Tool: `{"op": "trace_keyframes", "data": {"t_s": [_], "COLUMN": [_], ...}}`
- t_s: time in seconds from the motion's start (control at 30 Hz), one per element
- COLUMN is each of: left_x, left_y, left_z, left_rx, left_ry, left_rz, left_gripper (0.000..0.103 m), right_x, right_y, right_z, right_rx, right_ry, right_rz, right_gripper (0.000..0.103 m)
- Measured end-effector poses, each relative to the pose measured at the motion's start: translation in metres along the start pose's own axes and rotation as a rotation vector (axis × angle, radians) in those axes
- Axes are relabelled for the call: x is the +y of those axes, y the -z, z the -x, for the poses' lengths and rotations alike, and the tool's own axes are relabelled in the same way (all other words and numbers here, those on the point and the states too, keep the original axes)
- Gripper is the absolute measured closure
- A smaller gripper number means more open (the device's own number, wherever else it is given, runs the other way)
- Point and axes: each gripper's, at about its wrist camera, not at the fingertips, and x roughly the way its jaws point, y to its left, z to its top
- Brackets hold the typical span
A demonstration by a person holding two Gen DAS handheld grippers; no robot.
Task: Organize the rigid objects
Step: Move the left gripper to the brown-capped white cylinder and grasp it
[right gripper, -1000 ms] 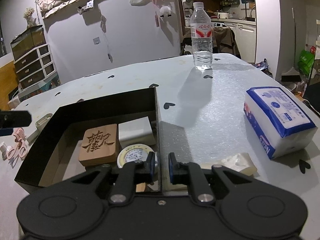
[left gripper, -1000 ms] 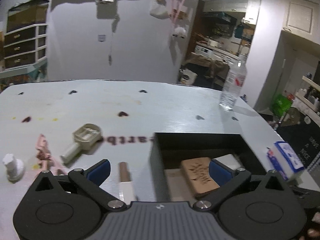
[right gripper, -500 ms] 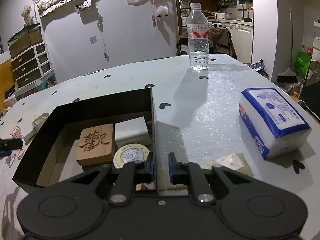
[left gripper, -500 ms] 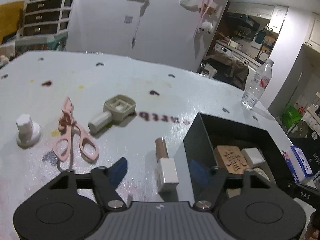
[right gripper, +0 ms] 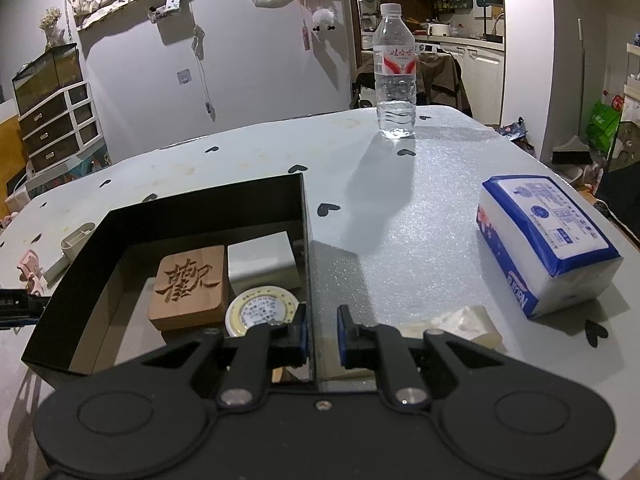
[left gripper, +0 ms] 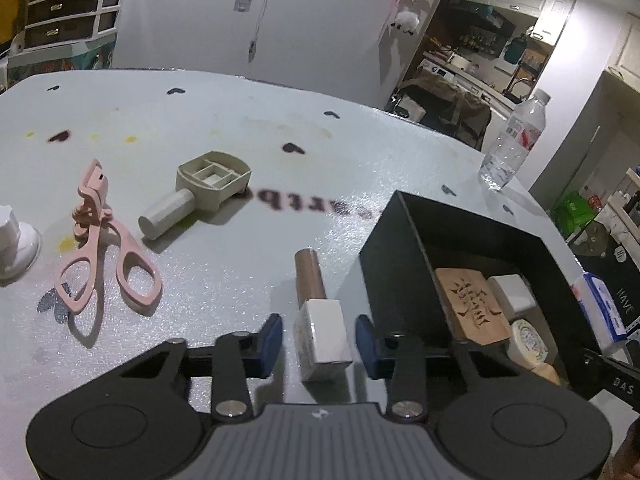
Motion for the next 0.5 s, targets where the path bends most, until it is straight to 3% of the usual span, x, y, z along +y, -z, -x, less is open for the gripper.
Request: {"op": "trace_keyframes", "data": {"t_s": [0.17, 0.5], "left_x": [0.008, 0.012], "left_y": [0.000, -0.010], "left_z": [0.005, -0.005], "left_rx": [-0.004, 0.028], "left_ry": [0.003, -0.021], "left_rz": [0.025, 0.026], "left_gripper": [0.077, 0.074], "right_x": [0.001, 0.001], "right_y": [0.000, 0.001], "right_z": [-0.001, -0.003], "right_rx": [0.001, 0.002], "right_ry": [0.000, -0.006], "right_rz": [0.001, 0.000], "right_gripper": [0.089, 0.089]}}
